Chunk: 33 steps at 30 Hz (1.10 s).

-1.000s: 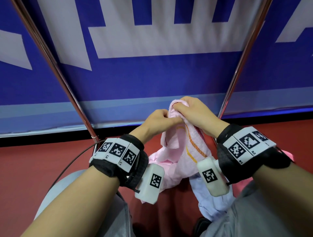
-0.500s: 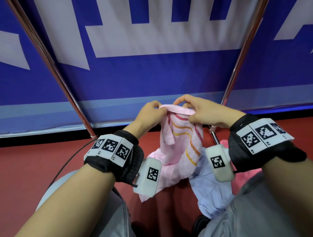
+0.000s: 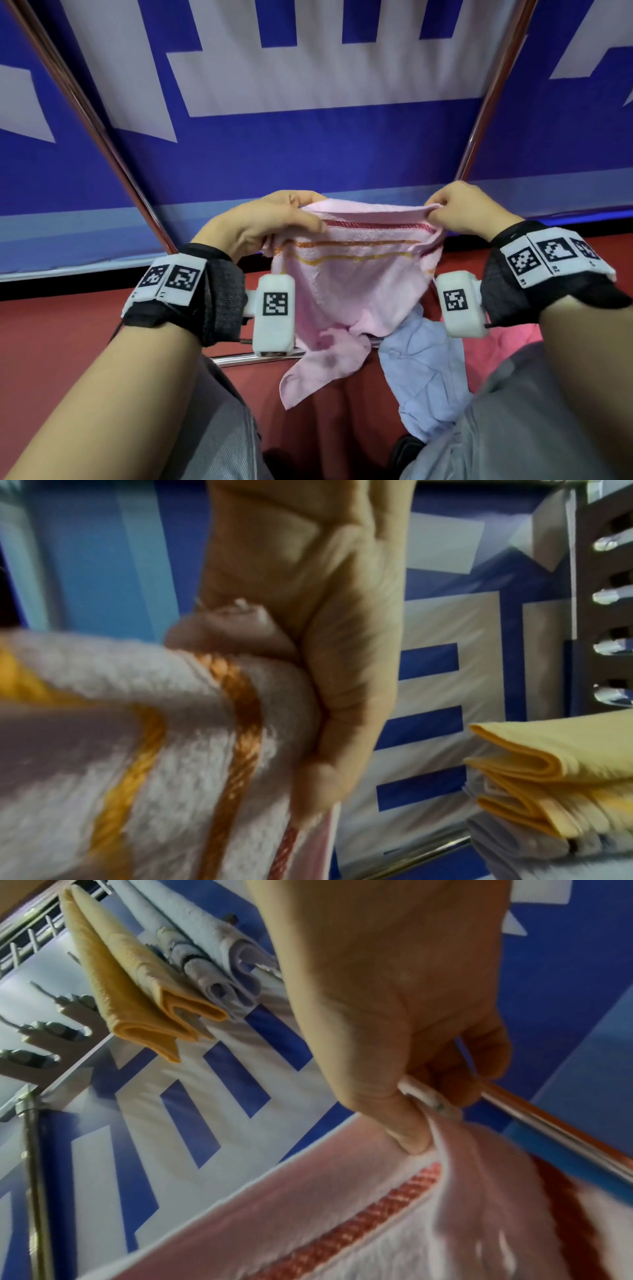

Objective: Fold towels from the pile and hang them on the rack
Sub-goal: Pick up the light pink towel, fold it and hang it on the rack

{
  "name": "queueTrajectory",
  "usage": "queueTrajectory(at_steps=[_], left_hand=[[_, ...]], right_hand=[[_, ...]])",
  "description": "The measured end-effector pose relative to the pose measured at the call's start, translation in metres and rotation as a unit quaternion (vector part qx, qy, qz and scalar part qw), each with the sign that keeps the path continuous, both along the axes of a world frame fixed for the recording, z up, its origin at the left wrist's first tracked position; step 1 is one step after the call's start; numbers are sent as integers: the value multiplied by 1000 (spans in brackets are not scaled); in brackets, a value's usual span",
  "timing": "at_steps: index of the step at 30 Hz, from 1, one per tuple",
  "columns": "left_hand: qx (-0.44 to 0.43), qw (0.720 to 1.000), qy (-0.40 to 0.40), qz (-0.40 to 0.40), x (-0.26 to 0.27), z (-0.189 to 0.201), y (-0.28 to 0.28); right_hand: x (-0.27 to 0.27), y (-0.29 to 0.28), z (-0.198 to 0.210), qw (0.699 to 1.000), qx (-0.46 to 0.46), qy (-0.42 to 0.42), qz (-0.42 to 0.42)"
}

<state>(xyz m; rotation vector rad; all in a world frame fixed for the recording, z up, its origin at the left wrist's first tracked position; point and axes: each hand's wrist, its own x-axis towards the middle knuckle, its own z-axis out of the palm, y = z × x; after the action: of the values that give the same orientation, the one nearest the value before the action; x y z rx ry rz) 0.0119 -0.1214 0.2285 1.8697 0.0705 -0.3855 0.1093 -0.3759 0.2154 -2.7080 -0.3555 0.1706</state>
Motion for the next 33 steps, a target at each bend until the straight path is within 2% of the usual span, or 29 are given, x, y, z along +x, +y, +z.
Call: queueTrajectory(at_steps=[1, 3, 9, 12, 16, 24, 27, 29, 33], left_hand=[[8, 1000, 5, -22, -3, 2, 3], [20, 1000, 8, -17, -4, 5, 5], [-76, 986, -20, 146, 2, 1, 18], [-103, 974, -53, 193, 1, 4, 21], [-104, 968, -75, 214, -1, 5, 20], [-173, 906, -114, 370, 4, 2, 28], [-196, 883, -117, 411, 6, 1, 34], [-207, 869, -113, 434, 7, 1, 38], [-216, 855, -111, 458, 7, 1, 44]], right_hand=[[2, -4, 0, 1000, 8, -6, -19], [6, -13, 1, 998, 28, -18, -62], [7, -28, 5, 985, 62, -81, -138], [5, -30, 5, 980, 71, -91, -163], [7, -30, 4, 980, 60, -89, -167], [10, -32, 1, 982, 57, -80, -161], [9, -33, 4, 977, 100, -103, -160], [11, -33, 5, 966, 160, -106, -172], [17, -34, 4, 922, 326, -61, -199]])
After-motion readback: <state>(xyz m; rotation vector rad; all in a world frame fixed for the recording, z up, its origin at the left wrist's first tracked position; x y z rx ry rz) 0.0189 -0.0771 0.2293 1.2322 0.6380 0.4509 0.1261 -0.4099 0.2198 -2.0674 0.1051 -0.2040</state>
